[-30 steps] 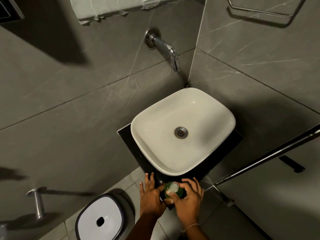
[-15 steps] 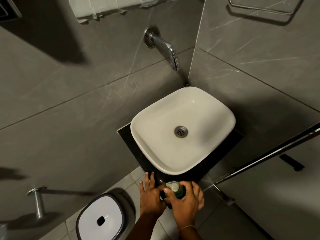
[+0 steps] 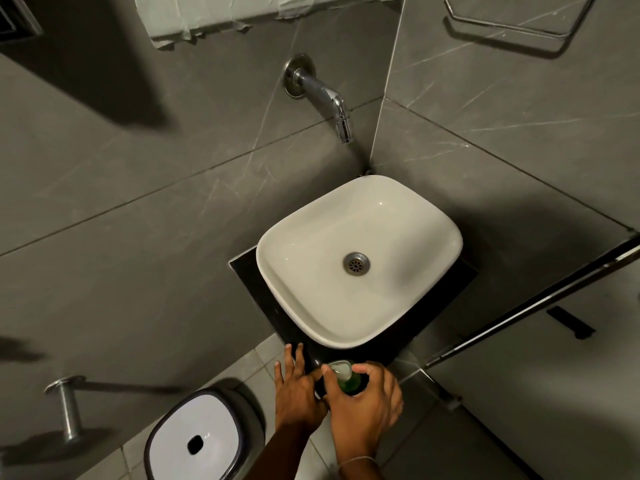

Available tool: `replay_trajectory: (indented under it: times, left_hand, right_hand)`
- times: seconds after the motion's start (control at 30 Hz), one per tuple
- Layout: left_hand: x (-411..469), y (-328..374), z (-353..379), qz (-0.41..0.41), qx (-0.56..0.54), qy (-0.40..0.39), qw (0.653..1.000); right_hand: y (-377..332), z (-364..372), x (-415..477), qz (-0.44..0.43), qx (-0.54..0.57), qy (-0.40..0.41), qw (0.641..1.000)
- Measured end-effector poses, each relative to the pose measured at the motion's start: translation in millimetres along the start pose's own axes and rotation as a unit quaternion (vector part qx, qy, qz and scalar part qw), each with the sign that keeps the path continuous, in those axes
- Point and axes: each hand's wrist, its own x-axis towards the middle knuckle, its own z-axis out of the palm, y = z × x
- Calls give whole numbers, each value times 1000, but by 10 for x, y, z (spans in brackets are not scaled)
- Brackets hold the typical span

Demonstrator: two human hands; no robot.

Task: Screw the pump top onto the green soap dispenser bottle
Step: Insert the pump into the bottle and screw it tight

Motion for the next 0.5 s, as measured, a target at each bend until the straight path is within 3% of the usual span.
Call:
replay_trajectory:
  times: [0.3,0.5]
  left_hand:
    - [10,-7,32,-2,-8,10,1000]
    - [22,-26,42,1,-9,2,1000]
  right_hand:
    - [-45,-35,-68,31,-11,-28,999]
    - [76,-144,-27,-46,-31,-74,996]
